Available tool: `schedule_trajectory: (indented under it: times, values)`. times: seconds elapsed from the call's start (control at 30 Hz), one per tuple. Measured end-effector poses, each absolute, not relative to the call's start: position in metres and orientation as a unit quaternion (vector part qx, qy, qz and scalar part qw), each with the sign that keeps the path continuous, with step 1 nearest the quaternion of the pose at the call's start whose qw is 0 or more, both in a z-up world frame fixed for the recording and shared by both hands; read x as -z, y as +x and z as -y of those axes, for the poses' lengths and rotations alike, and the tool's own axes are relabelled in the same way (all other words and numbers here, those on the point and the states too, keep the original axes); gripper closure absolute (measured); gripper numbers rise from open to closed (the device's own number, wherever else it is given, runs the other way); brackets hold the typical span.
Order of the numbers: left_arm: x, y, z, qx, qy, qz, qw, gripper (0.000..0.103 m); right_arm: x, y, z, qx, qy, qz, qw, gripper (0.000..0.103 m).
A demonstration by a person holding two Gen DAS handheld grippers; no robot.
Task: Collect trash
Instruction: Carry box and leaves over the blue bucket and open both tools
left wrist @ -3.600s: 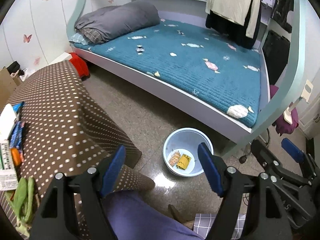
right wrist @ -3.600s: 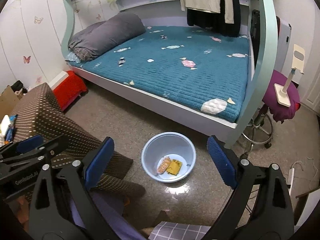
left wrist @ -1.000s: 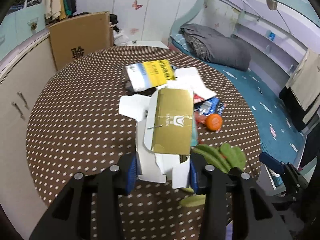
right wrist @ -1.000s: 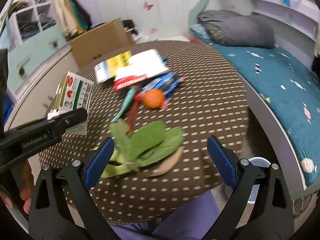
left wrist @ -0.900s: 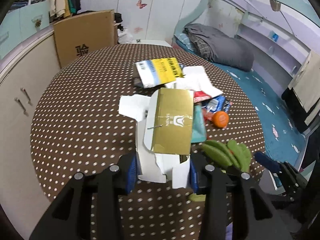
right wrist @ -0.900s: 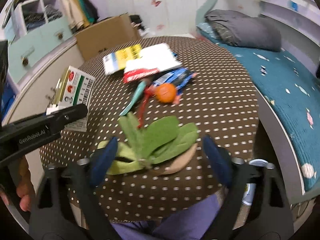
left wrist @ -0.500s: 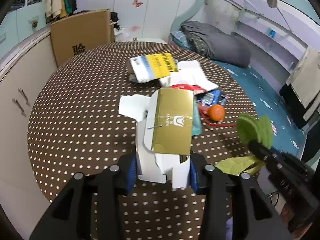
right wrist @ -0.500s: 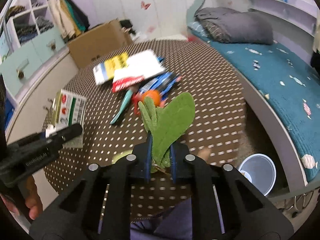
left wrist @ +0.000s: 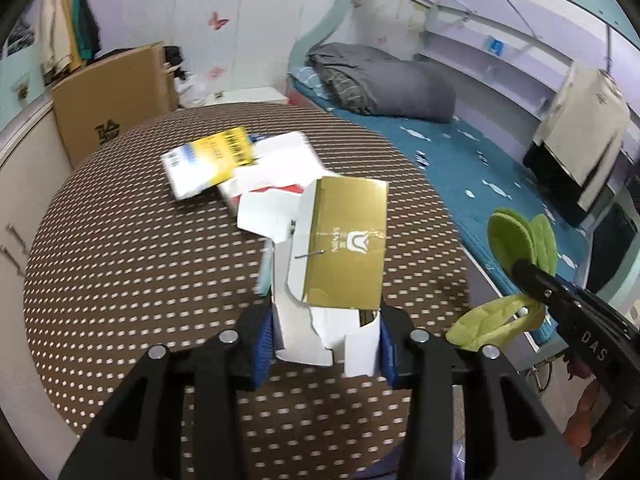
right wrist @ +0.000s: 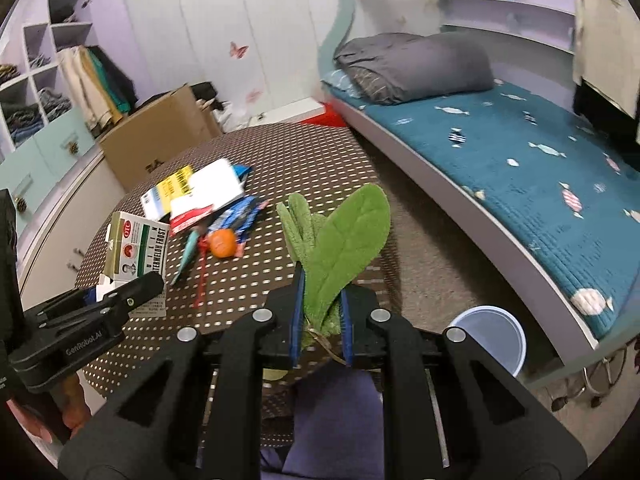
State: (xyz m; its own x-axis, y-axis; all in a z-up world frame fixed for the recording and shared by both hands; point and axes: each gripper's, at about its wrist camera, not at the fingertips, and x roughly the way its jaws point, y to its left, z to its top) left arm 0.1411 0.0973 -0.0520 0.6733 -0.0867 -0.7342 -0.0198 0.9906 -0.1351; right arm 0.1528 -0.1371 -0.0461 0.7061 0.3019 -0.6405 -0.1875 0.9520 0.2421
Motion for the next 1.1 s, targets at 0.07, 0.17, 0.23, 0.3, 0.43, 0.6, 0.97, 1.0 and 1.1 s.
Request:
schedule_trajectory:
  times: [0.07,0.17,0.23,0.3,0.43,0.6,0.97,1.0,1.1]
  values:
    - [0.050,0.144,-0.086,0.032,-0.057,-0.403,0.913,0.061,0.045,0.151,0.149,-0.118,0.088,-0.357,0.923,0.088]
    - [0.048,0.148,-0.068,0.055,-0.043,-0.401,0.914,0.061,0.044,0.148,0.164,-0.099,0.096,-0.353,0.925,0.088]
    - [0.047,0.149,-0.056,0.065,-0.032,-0.398,0.914,0.061,0.043,0.146,0.174,-0.087,0.102,-0.352,0.926,0.088]
    - [0.046,0.151,-0.042,0.079,-0.022,-0.397,0.914,0.061,0.044,0.143,0.185,-0.070,0.110,-0.351,0.927,0.088]
    - [0.048,0.157,-0.015,0.111,-0.007,-0.400,0.910,0.061,0.047,0.137,0.206,-0.043,0.122,-0.350,0.928,0.088]
    - [0.054,0.160,0.021,0.152,0.015,-0.407,0.901,0.061,0.053,0.127,0.232,-0.008,0.137,-0.351,0.926,0.088]
    - [0.078,0.167,0.106,0.231,0.071,-0.436,0.867,0.061,0.080,0.113,0.294,0.076,0.183,-0.370,0.907,0.088]
    - [0.081,0.168,0.113,0.236,0.076,-0.439,0.864,0.061,0.083,0.112,0.300,0.084,0.187,-0.373,0.905,0.087]
    - [0.091,0.171,0.137,0.251,0.088,-0.452,0.852,0.061,0.094,0.110,0.316,0.106,0.198,-0.380,0.897,0.087]
